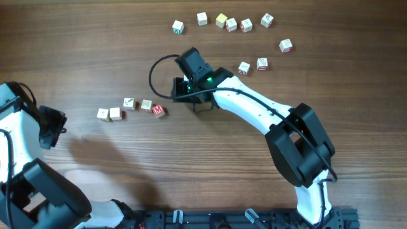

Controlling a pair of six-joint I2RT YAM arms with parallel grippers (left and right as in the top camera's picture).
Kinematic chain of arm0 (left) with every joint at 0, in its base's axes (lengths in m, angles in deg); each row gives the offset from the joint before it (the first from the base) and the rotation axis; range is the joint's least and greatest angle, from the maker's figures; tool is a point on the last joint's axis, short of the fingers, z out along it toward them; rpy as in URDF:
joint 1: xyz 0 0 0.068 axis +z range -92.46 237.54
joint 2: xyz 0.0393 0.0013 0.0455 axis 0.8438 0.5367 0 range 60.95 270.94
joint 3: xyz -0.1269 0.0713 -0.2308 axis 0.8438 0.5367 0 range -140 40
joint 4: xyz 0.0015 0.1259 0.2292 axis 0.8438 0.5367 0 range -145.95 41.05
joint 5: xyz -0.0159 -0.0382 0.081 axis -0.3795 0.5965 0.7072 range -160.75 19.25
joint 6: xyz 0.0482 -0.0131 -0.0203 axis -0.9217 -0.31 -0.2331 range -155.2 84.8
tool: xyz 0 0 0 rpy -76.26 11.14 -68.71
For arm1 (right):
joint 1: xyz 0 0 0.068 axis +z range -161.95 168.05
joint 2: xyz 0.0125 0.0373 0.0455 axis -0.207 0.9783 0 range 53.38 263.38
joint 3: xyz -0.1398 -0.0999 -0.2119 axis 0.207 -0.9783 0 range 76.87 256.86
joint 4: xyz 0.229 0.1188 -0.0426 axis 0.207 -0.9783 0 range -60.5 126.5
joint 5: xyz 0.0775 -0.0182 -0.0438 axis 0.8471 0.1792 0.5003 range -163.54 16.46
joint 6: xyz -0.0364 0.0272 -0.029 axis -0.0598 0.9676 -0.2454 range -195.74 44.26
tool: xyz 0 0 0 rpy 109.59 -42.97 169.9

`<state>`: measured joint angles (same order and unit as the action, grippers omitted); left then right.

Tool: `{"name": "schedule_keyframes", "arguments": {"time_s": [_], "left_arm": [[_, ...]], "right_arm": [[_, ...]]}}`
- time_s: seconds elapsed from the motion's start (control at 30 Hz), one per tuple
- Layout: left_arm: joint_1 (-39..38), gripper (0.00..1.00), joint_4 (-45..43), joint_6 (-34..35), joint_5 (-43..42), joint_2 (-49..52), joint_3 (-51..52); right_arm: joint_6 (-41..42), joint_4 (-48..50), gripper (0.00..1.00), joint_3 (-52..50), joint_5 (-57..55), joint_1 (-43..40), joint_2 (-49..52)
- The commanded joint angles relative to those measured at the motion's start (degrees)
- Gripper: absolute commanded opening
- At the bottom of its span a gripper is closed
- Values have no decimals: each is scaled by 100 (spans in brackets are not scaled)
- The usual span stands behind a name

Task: Form a horizontal line
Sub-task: 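Carry the red M block to the row's right end and lower it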

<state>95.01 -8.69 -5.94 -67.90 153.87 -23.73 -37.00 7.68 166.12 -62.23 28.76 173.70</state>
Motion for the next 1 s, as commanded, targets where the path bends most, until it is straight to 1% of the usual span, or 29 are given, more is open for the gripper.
{"name": "schedule_keyframes", "arguments": {"time_s": [0.0,0.03,0.07,0.2,0.27,0.33,0.4,0.47,0.53,0.57,0.6,0.77,0.97], "left_arm": [[31,18,-26,-33,-46,323,-2],[31,6,-44,-31,-48,402,-2],[28,4,-81,-31,-50,496,-2],[24,4,-192,-33,-50,710,-2],[24,4,-273,-33,-50,789,-2],[24,4,-328,-33,-50,835,-2],[24,4,-341,-33,-48,835,-2],[24,8,-341,-33,-48,835,-2],[24,17,-337,-33,-50,835,-2],[24,23,-334,-33,-50,835,-2],[24,27,-323,-31,-50,835,-2],[24,31,-271,-33,-50,835,-2],[24,35,-273,-31,-50,835,-2]], "right_arm": [[-278,-160,27,-72,-509,48,66],[-284,-175,25,-74,-544,46,151],[-275,-173,22,-74,-538,50,251],[-286,-192,18,-76,-192,63,461],[-450,-168,18,-76,63,79,496],[-579,-166,17,-76,81,127,562],[-643,-129,14,-76,170,168,680],[-1034,0,13,-76,776,229,809],[-1283,170,13,-76,1255,282,907],[-1331,216,13,-76,1333,295,925],[-1329,232,13,-76,1364,308,931],[-1325,258,13,-76,1464,385,957],[-1333,577,13,-76,1458,391,957]]}}
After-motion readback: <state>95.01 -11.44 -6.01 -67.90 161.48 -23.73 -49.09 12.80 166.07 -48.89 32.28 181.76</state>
